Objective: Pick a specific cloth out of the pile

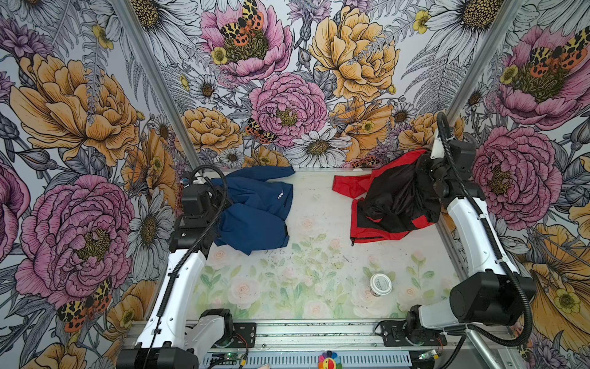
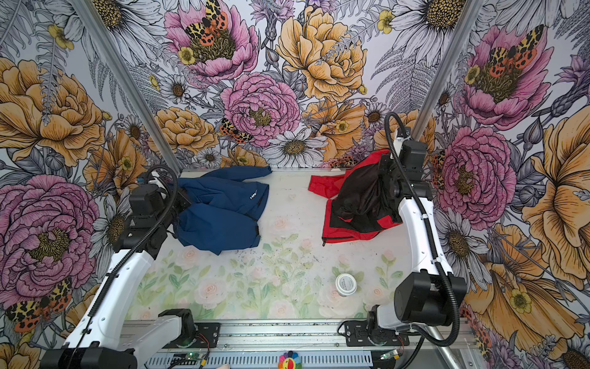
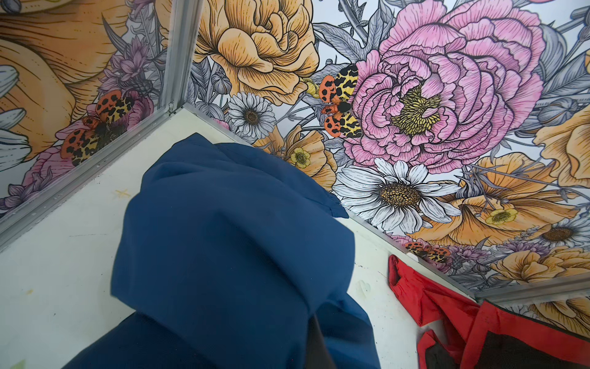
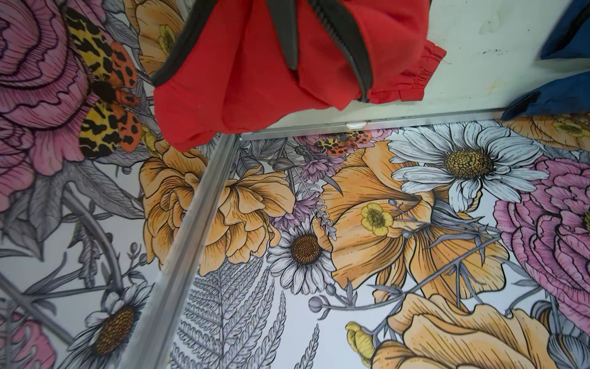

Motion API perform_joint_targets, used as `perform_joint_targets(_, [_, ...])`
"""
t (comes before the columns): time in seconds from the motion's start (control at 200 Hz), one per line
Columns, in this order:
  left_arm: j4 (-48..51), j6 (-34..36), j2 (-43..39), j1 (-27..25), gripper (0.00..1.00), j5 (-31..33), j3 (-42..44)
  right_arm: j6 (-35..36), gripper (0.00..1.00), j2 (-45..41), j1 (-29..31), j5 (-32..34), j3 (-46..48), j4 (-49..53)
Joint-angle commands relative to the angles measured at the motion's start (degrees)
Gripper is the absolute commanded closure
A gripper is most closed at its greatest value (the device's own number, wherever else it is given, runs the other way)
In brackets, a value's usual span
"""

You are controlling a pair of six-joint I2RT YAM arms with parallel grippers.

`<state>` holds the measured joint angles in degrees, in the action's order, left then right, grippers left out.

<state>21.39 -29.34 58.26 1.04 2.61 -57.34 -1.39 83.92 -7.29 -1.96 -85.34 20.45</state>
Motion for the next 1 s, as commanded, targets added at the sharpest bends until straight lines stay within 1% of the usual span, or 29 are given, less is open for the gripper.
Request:
perform_joint_targets(0.0, [-3.37, 1.52, -1.88, 0.46, 1.00, 0.90, 0.02, 4.15, 1.00, 1.54, 2.36, 1.72, -1.76, -1.00])
perform_joint_targets(0.19, [-3.33, 1.31, -1.86, 0.21, 1.00, 0.99, 0.39, 9.31, 1.00, 5.27, 6.02, 6.25, -0.15, 1.52])
perform_joint_targets(0.42, [-3.37, 1.34, -2.18, -0.33, 1.00, 1.21, 1.24, 10.66, 1.00, 10.34, 9.45, 6.42, 3.54, 3.48])
perform_joint_targets(0.601, [-3.03, 1.31, -2.79, -0.59, 1.00, 1.57, 2.30, 11.76, 1.00, 16.65, 12.74, 6.59, 4.97, 7.13])
perform_joint_targets(0.846, [-1.87, 1.70, -4.23, -0.77, 1.00, 2.39, 4.37, 11.68, 0.88, 26.30, 15.37, 6.43, 5.00, 13.32])
perform_joint_targets(0.996, [-1.35, 1.57, -5.13, -0.73, 1.00, 2.58, 5.69, 11.79, 0.78, 30.67, 15.73, 6.79, 4.14, 17.05])
